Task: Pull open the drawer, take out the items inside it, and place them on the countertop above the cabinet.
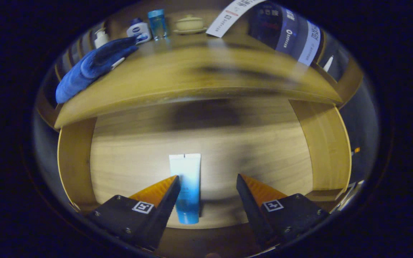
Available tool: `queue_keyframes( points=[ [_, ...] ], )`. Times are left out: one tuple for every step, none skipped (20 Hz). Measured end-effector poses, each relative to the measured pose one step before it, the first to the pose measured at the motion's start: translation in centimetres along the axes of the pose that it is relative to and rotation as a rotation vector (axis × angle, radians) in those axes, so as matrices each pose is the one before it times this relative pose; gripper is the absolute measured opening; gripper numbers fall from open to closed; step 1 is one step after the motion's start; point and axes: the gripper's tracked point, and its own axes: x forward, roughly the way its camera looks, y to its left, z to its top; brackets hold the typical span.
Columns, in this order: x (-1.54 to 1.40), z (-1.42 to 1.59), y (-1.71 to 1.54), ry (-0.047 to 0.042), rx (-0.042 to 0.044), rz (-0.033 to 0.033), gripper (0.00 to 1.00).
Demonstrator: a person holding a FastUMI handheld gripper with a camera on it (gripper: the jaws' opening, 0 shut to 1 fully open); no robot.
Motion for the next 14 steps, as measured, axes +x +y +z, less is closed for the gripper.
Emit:
queue_keyframes(
  points=[
    [0.110,-0.014,0.331,0.01092,0.00891,0.01755,0.94],
    [0.045,-0.115,0.696,0.01699,0.01966,0.03513,0.95],
    [0.298,-0.239,0.716,0.01432,0.02761,0.02932,0.90],
    [0.306,-0.404,0.838,0.01849,0.01682,0.03355,0.82],
    [0.264,-0.577,0.226,0.02902,-0.01058,0.00852,0.75],
    [0.095,0.222,0.017,-0.02003,-0.02075,-0.01155,0.75],
    [0.079,0.040,0.341,0.00403,-0.02543,-0.01062,0.79],
    [0.112,-0.236,0.093,0.02181,-0.03383,-0.01332,0.79],
    [-0.119,0.350,-0.033,-0.01008,-0.03391,-0.01550,0.80],
    [0.221,0.014,-0.576,0.00491,-0.03518,-0.05405,0.81],
    [-0.209,0.123,-0.253,-0.01693,-0.01235,-0.02212,0.65],
    [-0.115,-0.105,0.182,-0.01362,-0.01469,0.00241,0.50],
    [0.055,-0.328,0.427,0.00158,-0.01283,0.01673,0.50],
    [-0.214,0.017,0.090,-0.00465,0.00103,0.01038,0.46]
  ],
)
